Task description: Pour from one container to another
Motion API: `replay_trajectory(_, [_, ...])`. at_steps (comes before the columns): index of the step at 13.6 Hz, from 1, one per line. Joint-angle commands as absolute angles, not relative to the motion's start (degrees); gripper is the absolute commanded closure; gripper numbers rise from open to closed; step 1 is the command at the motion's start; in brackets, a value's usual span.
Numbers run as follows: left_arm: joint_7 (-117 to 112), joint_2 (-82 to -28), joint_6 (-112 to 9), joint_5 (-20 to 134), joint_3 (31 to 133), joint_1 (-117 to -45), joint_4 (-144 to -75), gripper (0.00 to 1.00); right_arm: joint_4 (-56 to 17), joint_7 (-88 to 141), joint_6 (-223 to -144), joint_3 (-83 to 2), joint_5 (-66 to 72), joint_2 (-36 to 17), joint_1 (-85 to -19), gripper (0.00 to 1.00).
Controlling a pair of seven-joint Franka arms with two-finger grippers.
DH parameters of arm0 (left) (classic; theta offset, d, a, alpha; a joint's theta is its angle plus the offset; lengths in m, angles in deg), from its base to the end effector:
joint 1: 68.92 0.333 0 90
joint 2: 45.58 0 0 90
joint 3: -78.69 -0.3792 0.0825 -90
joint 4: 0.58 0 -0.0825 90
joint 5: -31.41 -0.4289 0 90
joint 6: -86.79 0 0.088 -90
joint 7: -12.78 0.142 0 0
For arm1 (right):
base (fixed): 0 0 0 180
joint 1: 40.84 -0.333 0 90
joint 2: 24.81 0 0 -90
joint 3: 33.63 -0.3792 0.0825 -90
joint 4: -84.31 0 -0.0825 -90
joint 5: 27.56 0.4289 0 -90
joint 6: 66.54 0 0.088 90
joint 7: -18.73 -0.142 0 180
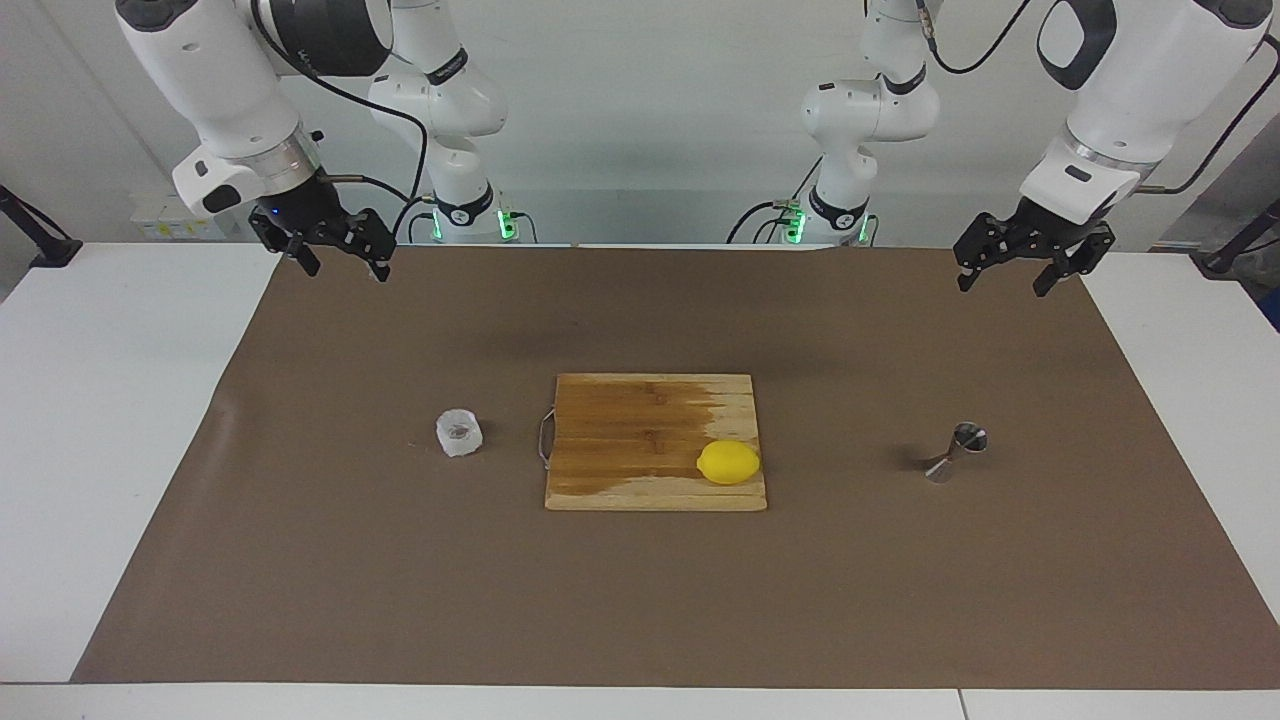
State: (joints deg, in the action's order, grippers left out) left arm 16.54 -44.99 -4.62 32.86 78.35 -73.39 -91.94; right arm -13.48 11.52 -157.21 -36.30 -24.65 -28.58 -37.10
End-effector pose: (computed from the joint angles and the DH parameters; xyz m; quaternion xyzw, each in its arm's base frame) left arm 0.5963 -0.0466 0.6488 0.9976 -0.0686 0.0055 0.0127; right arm 0.5707 -0.0027 0.6223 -0.9966 0.0733 0.0305 0.0222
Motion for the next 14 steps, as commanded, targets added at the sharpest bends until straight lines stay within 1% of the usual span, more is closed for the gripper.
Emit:
replay_trajectory(1, [16.0, -43.6, -4.6, 33.5, 78.5, -73.0, -93.7, 0.0, -13.7, 11.0, -157.0, -36.6, -23.8, -28.9, -36.6, 0.0])
replay_trajectory(7, [15.5, -43.2, -3.2, 33.5, 78.6, -73.8, -93.7, 0.0, -13.7, 11.0, -157.0, -36.5, -23.8, -28.9, -36.6, 0.0])
replay_trajectory(9, [13.0, -43.5, -5.4, 33.5, 78.8, -73.3, -93.7, 0.0, -13.7, 11.0, -157.0, -36.6, -23.8, -28.9, -36.6, 0.0])
replay_trajectory(11, [10.2, -44.4, -5.8, 34.7, 78.8, -73.0, -93.3, 0.0, -13.7, 11.0, -157.0, -36.6, -23.8, -28.9, -36.6, 0.0])
replay_trajectory(14, [0.6, -47.3, -6.5, 38.2, 78.6, -72.8, -92.2, 0.0, -13.7, 11.0, -157.0, -36.6, -23.8, -28.9, -36.6, 0.0])
